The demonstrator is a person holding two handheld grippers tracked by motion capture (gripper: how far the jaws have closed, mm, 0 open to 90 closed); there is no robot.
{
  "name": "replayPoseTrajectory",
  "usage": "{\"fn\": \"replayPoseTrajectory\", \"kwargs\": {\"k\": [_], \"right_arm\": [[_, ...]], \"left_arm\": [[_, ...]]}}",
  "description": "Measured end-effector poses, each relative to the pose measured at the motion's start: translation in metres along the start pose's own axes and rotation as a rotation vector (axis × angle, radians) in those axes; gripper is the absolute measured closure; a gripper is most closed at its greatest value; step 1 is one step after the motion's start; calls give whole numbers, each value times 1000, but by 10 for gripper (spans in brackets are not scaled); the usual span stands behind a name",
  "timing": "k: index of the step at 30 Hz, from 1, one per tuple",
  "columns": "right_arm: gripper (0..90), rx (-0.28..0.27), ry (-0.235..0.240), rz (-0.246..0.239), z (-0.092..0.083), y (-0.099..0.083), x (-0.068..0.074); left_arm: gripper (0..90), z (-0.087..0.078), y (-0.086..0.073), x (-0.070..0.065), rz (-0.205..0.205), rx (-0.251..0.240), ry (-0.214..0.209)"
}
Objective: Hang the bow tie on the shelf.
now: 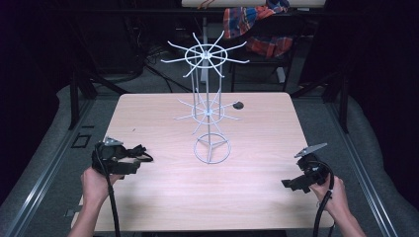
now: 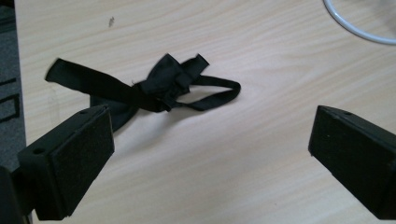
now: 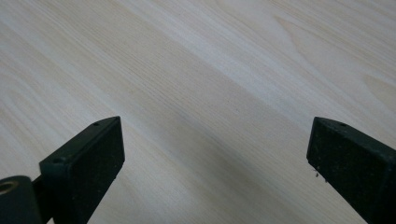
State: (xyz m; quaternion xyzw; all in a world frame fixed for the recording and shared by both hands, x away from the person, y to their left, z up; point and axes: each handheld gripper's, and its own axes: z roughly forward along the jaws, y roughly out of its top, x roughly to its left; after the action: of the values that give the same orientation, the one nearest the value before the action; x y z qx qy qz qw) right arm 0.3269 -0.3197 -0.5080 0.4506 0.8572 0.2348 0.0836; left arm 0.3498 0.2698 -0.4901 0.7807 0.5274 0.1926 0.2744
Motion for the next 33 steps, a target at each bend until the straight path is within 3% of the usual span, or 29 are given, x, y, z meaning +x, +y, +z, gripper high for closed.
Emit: {"fn": "replayPoseTrajectory", "kwargs": {"k": [6,9,14,19,22,33], "right_arm": [[42,11,-3,1,1,0,1],[46,16,-6,-3,1,0,1],[49,13,-9,-2,2,0,2],[51,23,-5,-2,3,0,2],[52,20,-2,-2,3,0,2],[59,28,-8,2,4,0,2]], "left_arm": [[21,10,3,14,-23,8,12],[66,14,4,21,-51,4,14],[160,21,6,23,-43,14,4],[221,25,9,16,0,25,-19],[244,30,12,13,33,31,5],[385,56,20,14,81,116,-4]]}}
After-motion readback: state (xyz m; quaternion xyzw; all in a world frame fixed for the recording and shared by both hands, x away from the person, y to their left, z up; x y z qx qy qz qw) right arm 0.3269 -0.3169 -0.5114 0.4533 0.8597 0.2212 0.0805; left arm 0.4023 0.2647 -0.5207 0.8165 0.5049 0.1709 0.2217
